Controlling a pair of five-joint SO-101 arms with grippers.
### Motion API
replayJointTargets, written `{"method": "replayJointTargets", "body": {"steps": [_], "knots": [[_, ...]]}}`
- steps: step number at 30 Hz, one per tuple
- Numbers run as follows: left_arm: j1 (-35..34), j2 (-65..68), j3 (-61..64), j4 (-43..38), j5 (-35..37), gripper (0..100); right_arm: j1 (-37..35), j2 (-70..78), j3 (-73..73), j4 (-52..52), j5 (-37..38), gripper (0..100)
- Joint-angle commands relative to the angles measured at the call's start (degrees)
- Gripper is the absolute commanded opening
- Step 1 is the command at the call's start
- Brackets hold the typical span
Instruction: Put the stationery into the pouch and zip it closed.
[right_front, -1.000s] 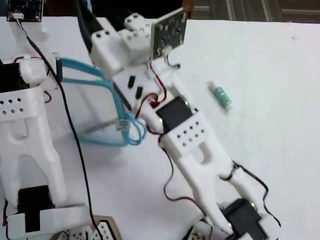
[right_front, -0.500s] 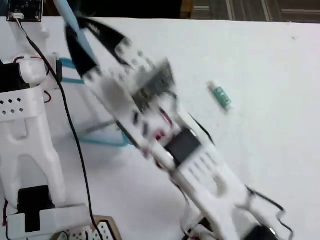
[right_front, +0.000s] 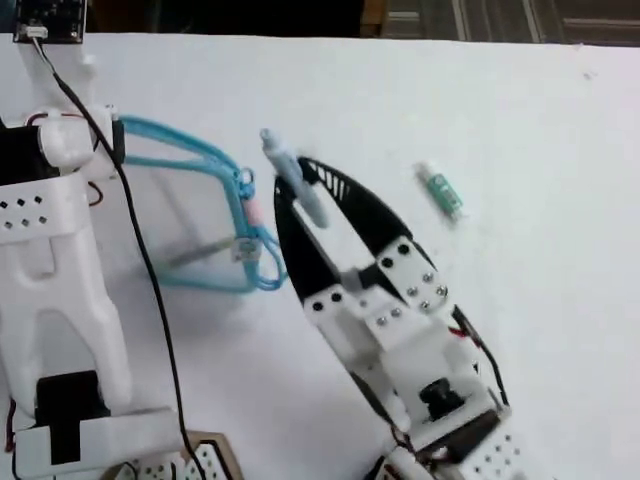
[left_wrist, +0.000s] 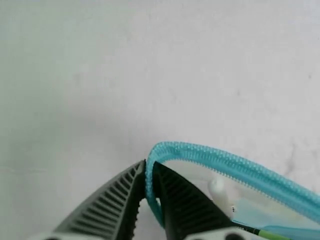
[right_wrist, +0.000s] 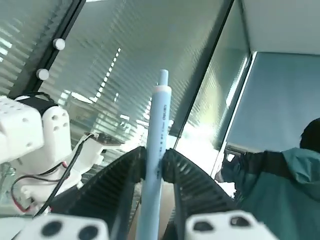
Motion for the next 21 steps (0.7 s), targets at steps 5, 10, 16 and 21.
{"method": "replayJointTargets", "body": {"steps": [5,10,16,21], "knots": [[0.13,6.37,0.88,2.02,0.26,2,0.04,21.14,-12.84,-14.37,-7.74,1.6],[0.13,6.29,0.88,2.02,0.35,2,-1.01,36.79,-25.49,-18.33,-9.58,1.6],[0.13,6.46,0.97,2.02,0.35,2,-6.2,48.57,-32.88,-18.59,-9.67,1.6],[0.13,6.55,0.97,2.02,0.35,2,-6.29,55.52,-34.29,-21.93,-9.76,1.6]]}}
